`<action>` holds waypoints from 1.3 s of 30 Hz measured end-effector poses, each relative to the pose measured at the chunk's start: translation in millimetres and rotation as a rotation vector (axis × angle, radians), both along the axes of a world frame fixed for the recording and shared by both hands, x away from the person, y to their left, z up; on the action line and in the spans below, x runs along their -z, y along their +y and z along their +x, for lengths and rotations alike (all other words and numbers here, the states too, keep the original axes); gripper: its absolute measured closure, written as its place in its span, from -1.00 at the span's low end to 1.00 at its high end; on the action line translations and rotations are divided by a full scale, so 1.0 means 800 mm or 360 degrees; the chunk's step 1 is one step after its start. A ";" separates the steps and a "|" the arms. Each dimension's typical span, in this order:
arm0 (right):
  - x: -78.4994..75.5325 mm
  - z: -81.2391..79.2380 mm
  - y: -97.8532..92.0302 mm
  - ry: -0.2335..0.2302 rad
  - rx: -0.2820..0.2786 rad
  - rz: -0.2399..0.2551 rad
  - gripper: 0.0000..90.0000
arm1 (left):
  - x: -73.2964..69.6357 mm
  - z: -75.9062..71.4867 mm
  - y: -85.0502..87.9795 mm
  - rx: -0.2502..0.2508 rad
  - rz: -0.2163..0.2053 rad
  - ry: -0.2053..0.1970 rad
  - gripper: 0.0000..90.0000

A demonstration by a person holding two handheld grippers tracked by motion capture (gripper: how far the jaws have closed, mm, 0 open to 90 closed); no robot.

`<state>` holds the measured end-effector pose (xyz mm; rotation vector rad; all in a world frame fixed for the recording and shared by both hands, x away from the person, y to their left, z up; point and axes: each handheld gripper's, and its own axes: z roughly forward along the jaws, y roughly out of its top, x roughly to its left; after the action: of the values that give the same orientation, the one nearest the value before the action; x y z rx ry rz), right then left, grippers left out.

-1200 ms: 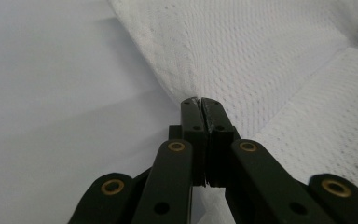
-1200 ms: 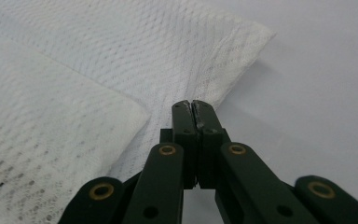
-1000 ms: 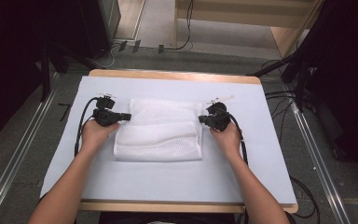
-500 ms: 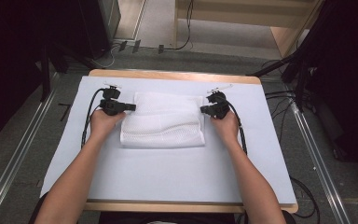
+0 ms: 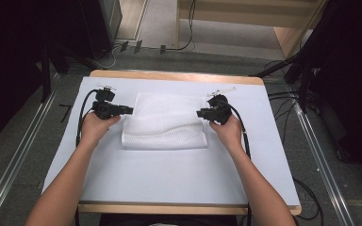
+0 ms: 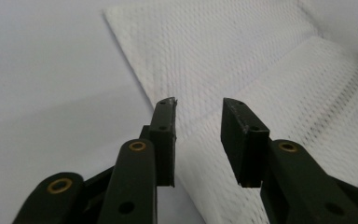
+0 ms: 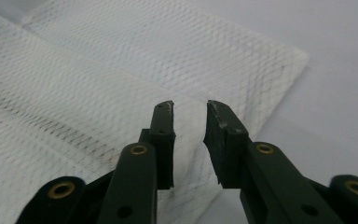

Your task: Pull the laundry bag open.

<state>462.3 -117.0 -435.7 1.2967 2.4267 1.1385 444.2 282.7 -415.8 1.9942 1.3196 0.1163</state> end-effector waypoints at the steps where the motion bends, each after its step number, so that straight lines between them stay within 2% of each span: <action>1: 0.002 -0.002 0.001 -0.0001 -0.0009 0.0007 0.57 | 0.001 -0.004 0.000 -0.0001 0.0003 -0.0007 0.45; 6: 0.012 0.001 0.007 0.0022 -0.0020 -0.0019 0.52 | 0.012 -0.017 0.000 -0.0003 0.0039 0.0005 0.34; 11: 0.025 0.011 0.012 0.0040 -0.0001 -0.0019 0.45 | 0.027 -0.013 0.001 -0.0034 -0.0001 0.0047 0.36; 15: 0.036 0.016 0.017 0.0054 -0.0006 -0.0040 0.45 | 0.034 -0.011 0.000 -0.0039 0.0015 0.0048 0.41; 19: 0.039 0.015 0.022 0.0057 -0.0023 -0.0050 0.57 | 0.039 -0.011 0.002 -0.0056 0.0018 0.0060 0.46; 23: 0.039 0.011 0.027 0.0042 -0.0045 -0.0101 0.73 | 0.039 -0.012 0.005 -0.0063 0.0075 0.0057 0.43; 26: 0.038 0.008 0.030 0.0031 -0.0055 -0.0128 0.83 | 0.041 -0.012 0.007 -0.0071 0.0063 0.0076 0.41; 28: 0.038 0.007 0.031 0.0035 -0.0061 -0.0127 0.94 | 0.042 -0.011 0.007 -0.0067 0.0044 0.0079 0.47; 34: 0.038 0.008 0.030 0.0063 -0.0058 -0.0098 1.00 | 0.046 -0.010 0.003 -0.0013 0.0016 0.0089 0.93; 36: 0.037 0.008 0.028 0.0069 -0.0058 -0.0086 1.00 | 0.043 -0.010 0.004 -0.0012 -0.0008 0.0086 0.97; 39: 0.031 0.007 0.026 0.0066 -0.0061 -0.0063 1.00 | 0.035 -0.013 0.006 -0.0007 -0.0036 0.0050 0.97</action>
<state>467.6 -96.3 -460.8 1.2804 2.5008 1.0774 433.9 287.1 -443.8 1.9817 1.3393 0.0722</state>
